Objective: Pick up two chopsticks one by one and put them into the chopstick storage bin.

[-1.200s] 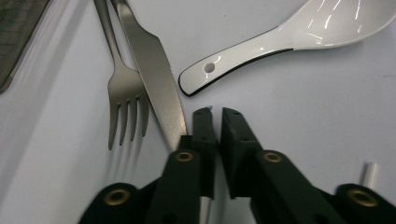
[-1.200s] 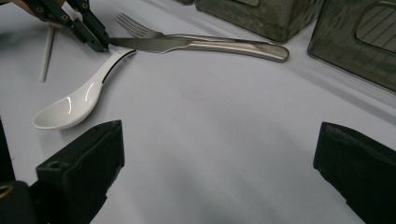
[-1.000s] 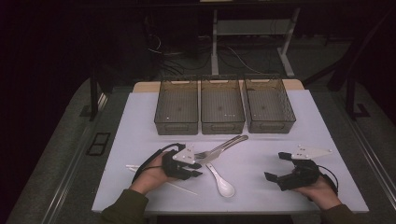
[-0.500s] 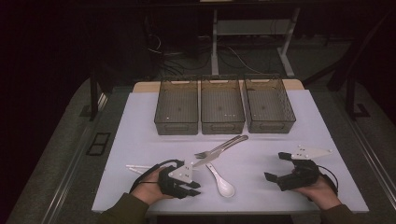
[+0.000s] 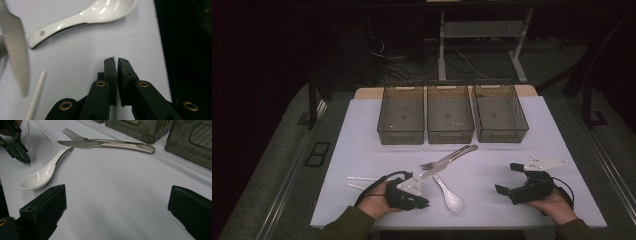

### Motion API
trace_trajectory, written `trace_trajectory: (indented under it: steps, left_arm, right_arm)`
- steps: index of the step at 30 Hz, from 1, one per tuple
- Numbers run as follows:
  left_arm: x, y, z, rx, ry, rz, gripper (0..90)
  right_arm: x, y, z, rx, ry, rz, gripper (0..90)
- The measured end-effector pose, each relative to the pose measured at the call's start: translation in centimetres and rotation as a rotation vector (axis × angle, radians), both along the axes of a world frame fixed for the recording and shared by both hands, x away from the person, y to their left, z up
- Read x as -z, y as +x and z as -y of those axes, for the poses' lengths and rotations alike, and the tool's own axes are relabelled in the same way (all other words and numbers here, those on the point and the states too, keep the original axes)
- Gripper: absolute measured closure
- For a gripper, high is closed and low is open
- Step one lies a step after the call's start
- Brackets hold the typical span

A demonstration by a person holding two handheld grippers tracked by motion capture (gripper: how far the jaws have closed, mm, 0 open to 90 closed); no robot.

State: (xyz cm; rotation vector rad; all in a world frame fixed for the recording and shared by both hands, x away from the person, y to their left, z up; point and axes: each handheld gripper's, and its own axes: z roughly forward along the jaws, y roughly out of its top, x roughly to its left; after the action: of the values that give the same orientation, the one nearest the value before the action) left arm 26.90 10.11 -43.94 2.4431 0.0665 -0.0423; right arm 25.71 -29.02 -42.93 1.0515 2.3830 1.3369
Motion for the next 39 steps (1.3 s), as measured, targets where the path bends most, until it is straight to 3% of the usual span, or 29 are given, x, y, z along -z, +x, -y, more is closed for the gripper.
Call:
trace_trajectory:
  steps: [9,14,19,22,27,31,35,39]
  left_arm:
    - [0.0,2.1,0.8,-0.117,0.012,0.03,85.2]
    - [0.0,2.2,0.8,-0.134,0.014,0.058,84.7]
    - [-0.2,2.3,0.7,-0.142,0.0,0.06,84.0]
    - [-0.5,2.2,0.3,-0.149,-0.032,0.053,76.4]
    - [-1.9,2.1,-1.7,-0.152,-0.082,0.045,68.3]
    - [-2.7,2.0,-4.5,-0.18,-0.08,0.046,64.6]
    - [-2.7,2.2,-7.6,-0.224,-0.086,0.033,64.0]
    - [-2.4,2.3,-9.6,-0.237,-0.08,0.028,64.4]
  right_arm:
    - [0.0,0.0,0.0,-0.002,-0.001,-0.002,1.9]
    - [0.0,0.0,0.0,-0.003,-0.001,-0.001,1.9]
    - [0.0,0.0,-0.1,-0.004,0.0,0.0,1.9]
    - [0.0,0.0,-0.1,-0.004,0.0,0.0,1.9]
    - [0.0,0.0,0.0,-0.006,0.001,0.0,1.9]
    - [0.0,0.0,0.0,-0.006,0.002,0.001,1.9]
    - [0.0,0.0,0.0,-0.006,0.005,0.001,1.9]
    - [0.0,0.0,0.0,-0.005,0.004,0.002,1.9]
